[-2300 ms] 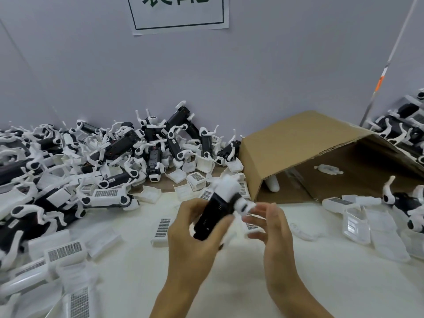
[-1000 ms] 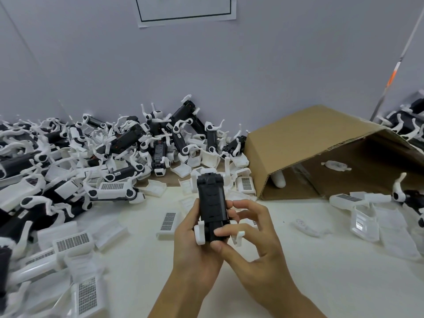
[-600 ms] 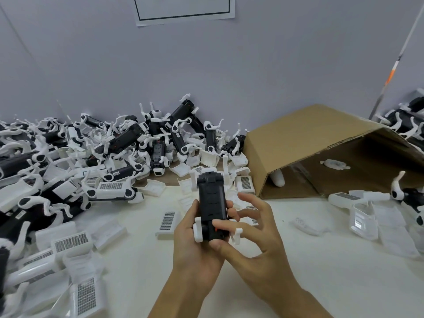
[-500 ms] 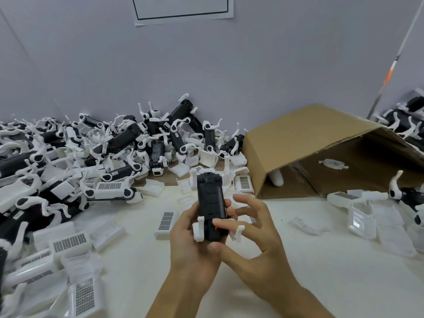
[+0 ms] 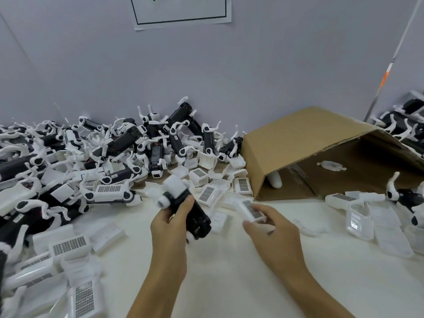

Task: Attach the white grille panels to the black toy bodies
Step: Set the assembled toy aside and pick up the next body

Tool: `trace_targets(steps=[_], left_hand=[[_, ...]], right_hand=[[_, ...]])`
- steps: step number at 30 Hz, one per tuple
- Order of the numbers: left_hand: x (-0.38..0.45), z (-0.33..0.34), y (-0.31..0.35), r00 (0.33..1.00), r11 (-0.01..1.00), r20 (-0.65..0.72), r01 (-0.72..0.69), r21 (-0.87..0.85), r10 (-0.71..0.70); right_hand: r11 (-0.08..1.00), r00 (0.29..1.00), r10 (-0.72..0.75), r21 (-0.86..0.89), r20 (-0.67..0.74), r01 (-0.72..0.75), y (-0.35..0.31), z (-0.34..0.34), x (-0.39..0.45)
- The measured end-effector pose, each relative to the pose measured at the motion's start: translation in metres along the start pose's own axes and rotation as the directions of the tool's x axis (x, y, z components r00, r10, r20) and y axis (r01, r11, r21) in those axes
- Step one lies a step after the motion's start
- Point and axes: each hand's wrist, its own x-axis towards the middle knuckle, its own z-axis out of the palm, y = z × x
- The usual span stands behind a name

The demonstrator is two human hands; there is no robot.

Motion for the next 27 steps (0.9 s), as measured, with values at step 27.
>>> trace_targets(steps=[27], left_hand=[[-0.026, 0.018, -0.009, 0.881, 0.985, 0.462, -0.154, 0.078, 0.102]], right_hand=[[0.910, 0.930, -0.351, 0.272, 0.108, 0.312, -0.017, 0.008, -0.023]])
